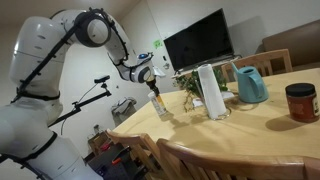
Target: Move the paper towel holder to the right, remove the lid from the white can on the left
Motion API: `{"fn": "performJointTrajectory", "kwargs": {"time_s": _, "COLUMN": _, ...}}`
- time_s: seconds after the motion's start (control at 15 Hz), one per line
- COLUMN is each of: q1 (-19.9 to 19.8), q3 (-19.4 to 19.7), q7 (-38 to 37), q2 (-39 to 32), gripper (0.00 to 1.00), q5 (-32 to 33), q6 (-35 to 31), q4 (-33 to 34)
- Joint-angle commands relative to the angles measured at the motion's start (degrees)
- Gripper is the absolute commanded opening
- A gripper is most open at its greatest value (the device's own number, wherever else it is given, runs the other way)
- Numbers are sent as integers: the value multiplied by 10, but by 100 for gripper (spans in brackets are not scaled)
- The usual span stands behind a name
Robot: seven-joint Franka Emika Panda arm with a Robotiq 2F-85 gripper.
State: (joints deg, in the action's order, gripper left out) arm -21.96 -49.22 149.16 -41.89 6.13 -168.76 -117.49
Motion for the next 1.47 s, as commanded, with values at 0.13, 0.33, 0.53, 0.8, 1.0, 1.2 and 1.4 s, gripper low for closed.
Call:
{"fn": "performJointTrajectory", "kwargs": {"time_s": 0.13, "q1": -25, "q3": -24, "q7": 0, "q2": 18, "gripper": 100, "q5": 3, "q6": -29, "q4": -30}}
{"fn": "performJointTrajectory", "kwargs": {"time_s": 0.33, "q1": -37, "q3": -35, "q7": 0, "q2": 19, "gripper": 100, "q5": 6, "q6": -44, "q4": -41}}
{"fn": "performJointTrajectory", "kwargs": {"time_s": 0.53, "q1": -48, "q3": -47, "q7": 0, "q2": 22, "gripper": 100, "q5": 9, "q6": -53, "q4": -50}}
{"fn": "performJointTrajectory", "kwargs": {"time_s": 0.8, "q1": -59, "q3": -61, "q7": -1, "q2": 30, "gripper": 100, "q5": 11, "q6": -68, "q4": -63}}
{"fn": "performJointTrajectory", "kwargs": {"time_s": 1.0, "q1": -63, "q3": -71, "q7": -1, "q2": 32, "gripper": 100, "q5": 15, "q6": -68, "q4": -64}}
{"fn": "performJointTrajectory", "kwargs": {"time_s": 1.2, "q1": -59, "q3": -71, "q7": -5, "q2": 42, "gripper": 100, "q5": 16, "q6": -66, "q4": -64}}
{"fn": "performJointTrajectory", "kwargs": {"time_s": 1.4, "q1": -57, "q3": -71, "q7": -7, "q2": 49, "gripper": 100, "q5": 17, "q6": -65, "q4": -65}}
